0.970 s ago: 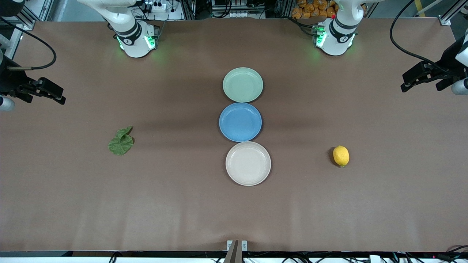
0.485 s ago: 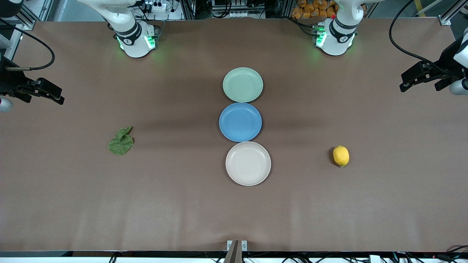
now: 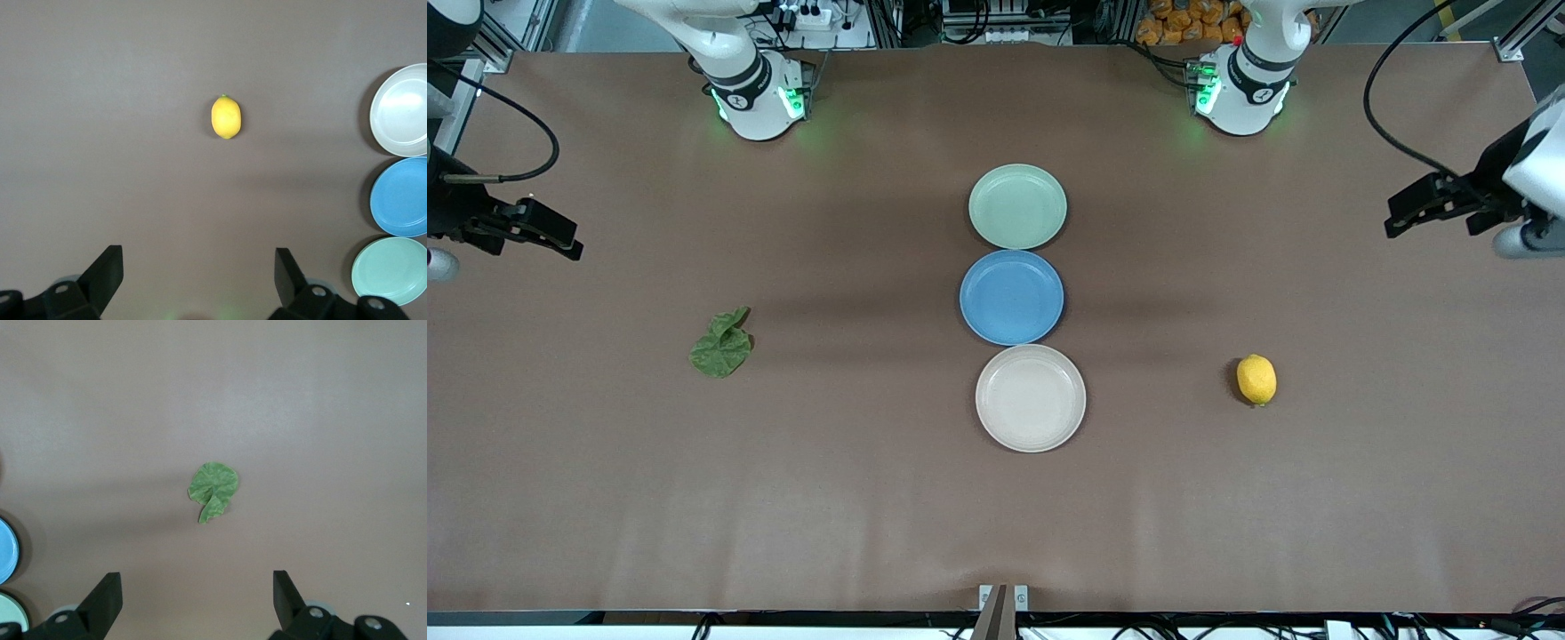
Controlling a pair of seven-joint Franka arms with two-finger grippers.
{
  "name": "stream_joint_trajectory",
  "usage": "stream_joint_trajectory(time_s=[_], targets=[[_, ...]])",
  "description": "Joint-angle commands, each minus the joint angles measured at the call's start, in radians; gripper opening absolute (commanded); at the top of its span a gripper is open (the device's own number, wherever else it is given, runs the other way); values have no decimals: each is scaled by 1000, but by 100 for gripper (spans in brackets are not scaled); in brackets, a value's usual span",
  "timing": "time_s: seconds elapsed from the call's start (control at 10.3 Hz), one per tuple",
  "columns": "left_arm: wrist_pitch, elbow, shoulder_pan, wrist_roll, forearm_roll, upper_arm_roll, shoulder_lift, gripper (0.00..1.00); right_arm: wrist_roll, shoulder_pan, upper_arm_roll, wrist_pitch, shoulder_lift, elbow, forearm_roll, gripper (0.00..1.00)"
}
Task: Place lemon and lettuce in plates
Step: 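Lower the right gripper to the lettuce while the left gripper reaches the lemon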
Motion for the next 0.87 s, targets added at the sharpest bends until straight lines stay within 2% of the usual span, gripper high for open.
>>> stream_joint_trajectory(time_s=[0.0, 0.19, 0.29, 0.49, 0.78], targets=[[-8, 11, 5, 18, 3, 2, 32, 100, -7, -8, 7, 35, 30, -3, 8, 100], [1, 8, 3, 16, 3, 2, 62, 100, -7, -9, 7, 225, 7, -176, 5, 100], [33, 7, 2, 16, 3, 2, 85, 100, -7, -20, 7, 288, 7, -231, 5, 100], [94, 5, -6, 0, 5, 0, 148, 100, -7, -32, 8, 331, 22, -298, 5, 100], [156, -28, -9, -4, 9, -1, 205, 100, -7, -41, 10, 578, 44, -510, 9, 100]])
